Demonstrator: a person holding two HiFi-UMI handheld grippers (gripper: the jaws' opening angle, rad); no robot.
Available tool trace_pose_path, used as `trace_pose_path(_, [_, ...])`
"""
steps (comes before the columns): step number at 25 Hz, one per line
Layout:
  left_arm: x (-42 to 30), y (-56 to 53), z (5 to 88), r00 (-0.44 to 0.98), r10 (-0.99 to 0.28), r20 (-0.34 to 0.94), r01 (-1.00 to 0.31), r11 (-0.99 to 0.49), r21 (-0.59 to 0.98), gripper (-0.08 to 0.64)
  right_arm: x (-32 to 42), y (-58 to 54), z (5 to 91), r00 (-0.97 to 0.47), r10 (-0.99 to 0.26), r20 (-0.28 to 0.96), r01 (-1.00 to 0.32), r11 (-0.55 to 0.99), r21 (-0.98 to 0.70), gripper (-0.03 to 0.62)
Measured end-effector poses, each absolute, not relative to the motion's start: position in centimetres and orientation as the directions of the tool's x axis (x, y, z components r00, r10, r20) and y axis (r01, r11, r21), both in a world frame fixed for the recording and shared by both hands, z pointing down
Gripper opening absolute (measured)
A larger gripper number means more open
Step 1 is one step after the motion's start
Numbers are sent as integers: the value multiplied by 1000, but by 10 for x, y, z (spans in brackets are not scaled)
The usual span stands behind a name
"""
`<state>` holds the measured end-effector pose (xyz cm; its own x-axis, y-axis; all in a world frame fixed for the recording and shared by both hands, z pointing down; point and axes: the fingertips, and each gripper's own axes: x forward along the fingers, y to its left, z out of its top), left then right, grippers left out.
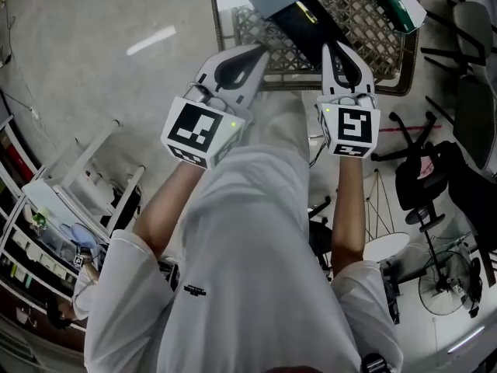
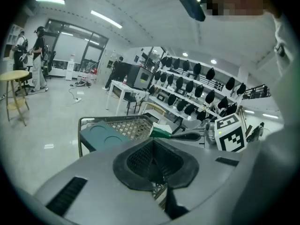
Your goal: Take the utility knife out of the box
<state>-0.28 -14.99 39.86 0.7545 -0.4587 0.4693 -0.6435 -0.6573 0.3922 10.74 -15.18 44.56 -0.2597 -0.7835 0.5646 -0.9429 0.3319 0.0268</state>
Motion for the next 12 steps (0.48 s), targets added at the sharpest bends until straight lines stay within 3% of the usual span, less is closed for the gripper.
trace_pose_path(9, [12, -160, 445, 755, -431, 494, -640, -648, 413, 1, 111, -180, 509, -279, -734, 619, -928, 372, 22, 34])
trace_pose_path(12, [15, -161, 459, 748, -425, 509, -647, -635, 421, 0, 109, -184, 529, -290, -698, 655, -917, 399, 19, 83])
